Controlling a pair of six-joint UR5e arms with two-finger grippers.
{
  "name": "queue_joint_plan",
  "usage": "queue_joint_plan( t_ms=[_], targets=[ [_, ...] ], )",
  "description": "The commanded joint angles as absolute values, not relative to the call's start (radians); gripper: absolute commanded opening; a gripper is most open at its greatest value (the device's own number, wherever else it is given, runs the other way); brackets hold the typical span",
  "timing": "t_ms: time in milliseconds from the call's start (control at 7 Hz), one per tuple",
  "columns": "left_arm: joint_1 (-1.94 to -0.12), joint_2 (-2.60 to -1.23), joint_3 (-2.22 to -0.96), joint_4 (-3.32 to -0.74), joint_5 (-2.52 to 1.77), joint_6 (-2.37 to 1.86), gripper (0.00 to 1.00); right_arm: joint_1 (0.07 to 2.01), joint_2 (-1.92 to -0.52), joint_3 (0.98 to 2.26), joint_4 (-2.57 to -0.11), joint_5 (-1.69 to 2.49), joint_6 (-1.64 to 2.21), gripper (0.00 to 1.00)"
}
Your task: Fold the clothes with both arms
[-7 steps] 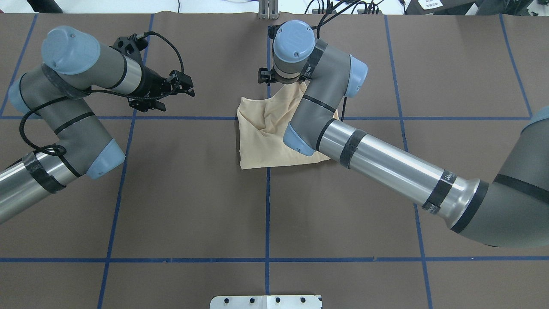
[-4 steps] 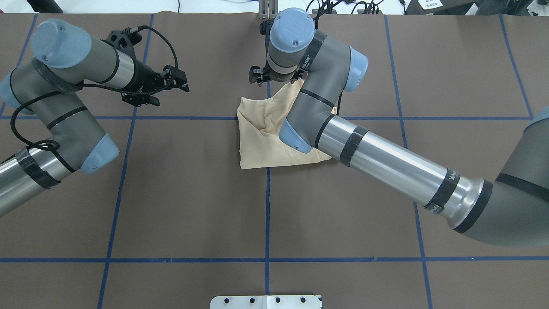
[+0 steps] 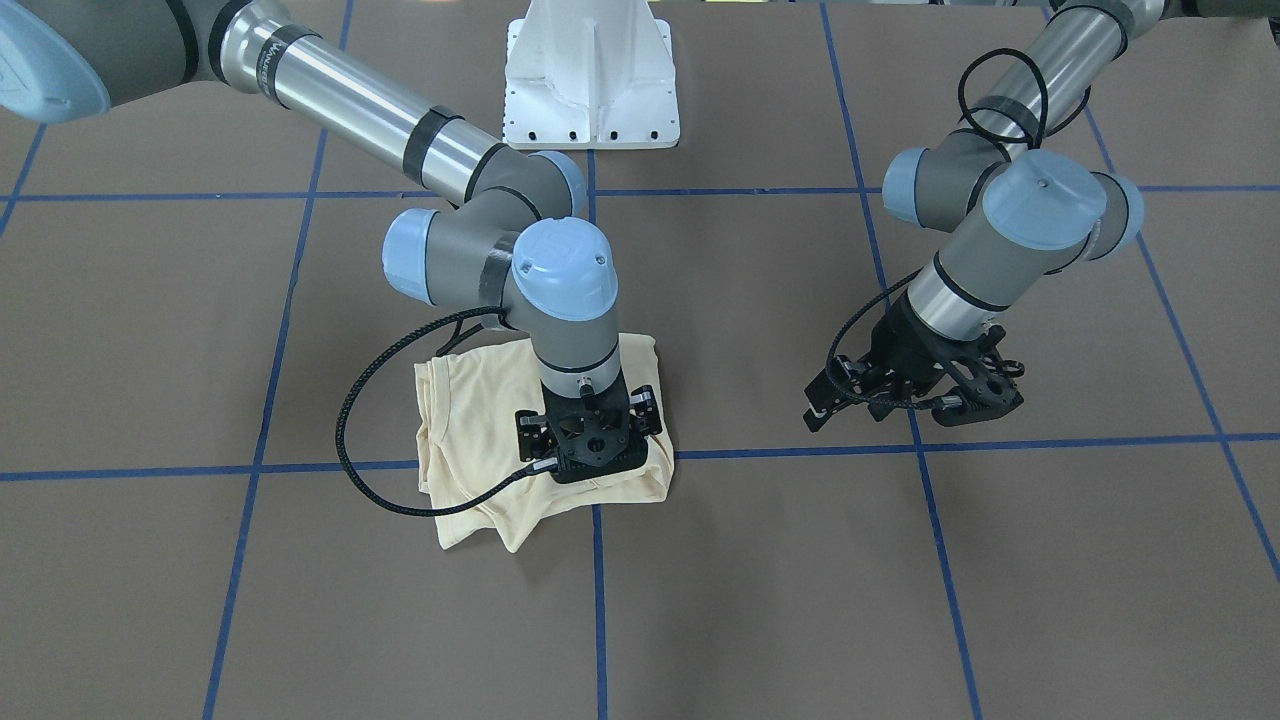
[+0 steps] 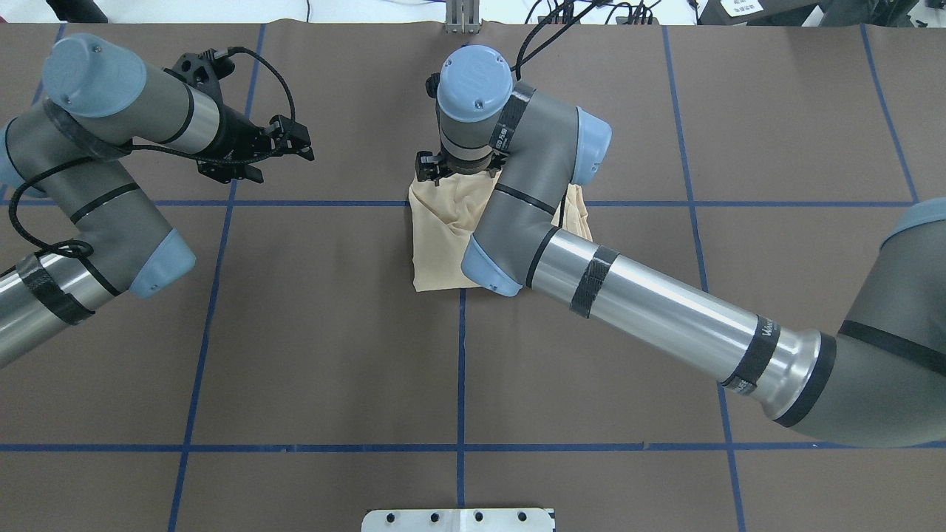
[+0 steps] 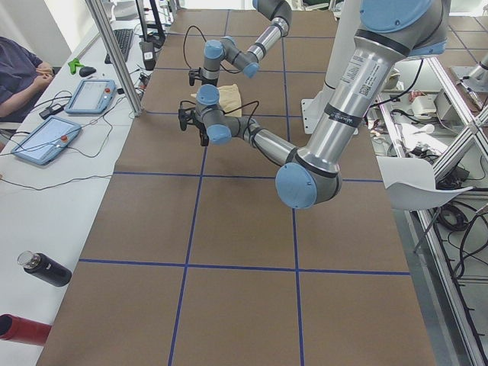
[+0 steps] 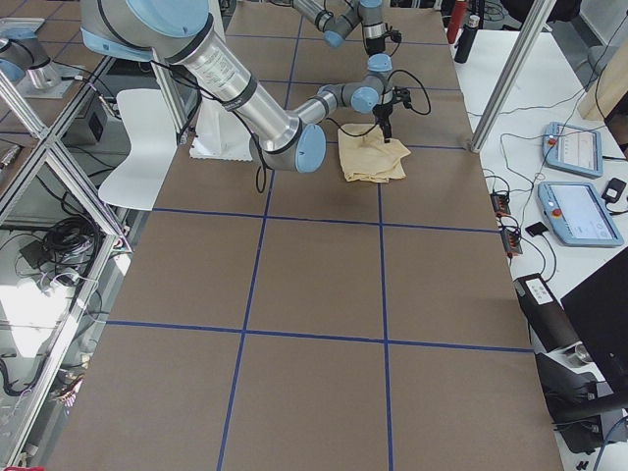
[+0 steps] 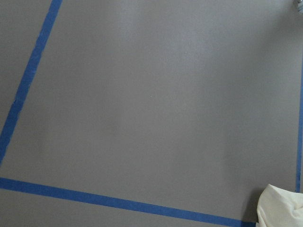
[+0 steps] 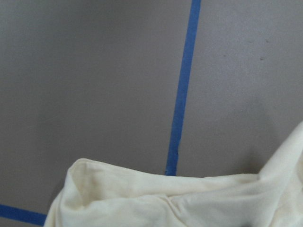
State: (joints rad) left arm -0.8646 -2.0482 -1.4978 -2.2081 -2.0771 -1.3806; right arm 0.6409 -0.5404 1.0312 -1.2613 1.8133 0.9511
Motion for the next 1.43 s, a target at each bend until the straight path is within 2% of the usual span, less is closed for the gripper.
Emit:
queue_joint_plan(
  t_ms=[0, 143, 857, 1000, 1143, 1286],
  targets=[
    [-0.865, -2.034, -1.5, -2.21, -2.077, -1.381, 1.0, 0.637, -0.534, 0.959, -1.19, 1.775, 0.919, 0.99],
    [-0.865, -2.033, -1.5, -2.21, -2.075, -1.381, 1.0, 0.629, -0.534, 0.903, -1.093, 1.758, 0.92, 0.99],
    [-0.888, -2.022, -1.511, -2.212, -2.083, -1.374, 1.0, 0.647, -0.499, 0.923, -1.065, 1.766, 0.931, 0.99],
    [-0.917, -2.002, -1.55, -2.209, -2.121, -1.295, 1.0, 0.672, -0.52, 1.004, -1.148, 1.805, 0.93, 0.99],
    [-0.954, -1.95, -1.596, -2.21, -2.131, -1.191, 1.0, 0.719, -0.587, 1.19, -1.357, 1.889, 0.914, 0.99],
    [-1.0, -1.895, -1.644, -2.209, -2.134, -1.063, 1.0, 0.788, -0.688, 1.351, -1.447, 1.958, 0.896, 0.99]
  ],
)
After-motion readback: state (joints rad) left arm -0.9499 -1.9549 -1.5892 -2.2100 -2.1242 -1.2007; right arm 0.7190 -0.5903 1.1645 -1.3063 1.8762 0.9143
